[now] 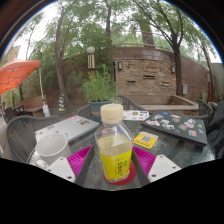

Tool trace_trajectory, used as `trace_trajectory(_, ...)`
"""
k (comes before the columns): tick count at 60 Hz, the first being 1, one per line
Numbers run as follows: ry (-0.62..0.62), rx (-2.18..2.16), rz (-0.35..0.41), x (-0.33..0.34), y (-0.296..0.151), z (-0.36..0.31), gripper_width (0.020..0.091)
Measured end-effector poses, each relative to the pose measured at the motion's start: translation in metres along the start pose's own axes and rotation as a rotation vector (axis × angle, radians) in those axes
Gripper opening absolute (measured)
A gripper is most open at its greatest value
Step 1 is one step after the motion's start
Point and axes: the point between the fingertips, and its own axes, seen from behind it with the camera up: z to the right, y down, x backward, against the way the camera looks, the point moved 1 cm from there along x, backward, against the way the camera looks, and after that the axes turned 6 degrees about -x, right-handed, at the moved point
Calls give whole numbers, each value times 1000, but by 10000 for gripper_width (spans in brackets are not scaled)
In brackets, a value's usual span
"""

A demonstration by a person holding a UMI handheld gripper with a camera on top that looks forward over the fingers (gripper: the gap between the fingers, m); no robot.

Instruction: Pour water

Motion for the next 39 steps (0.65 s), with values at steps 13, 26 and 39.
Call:
trace_trajectory(13, 79, -11, -61, 66, 6, -6, 824)
trace_trajectory(26, 177, 38, -128, 178, -1, -55, 823)
trace_trajectory(39, 239, 33, -169, 278, -5, -133, 825)
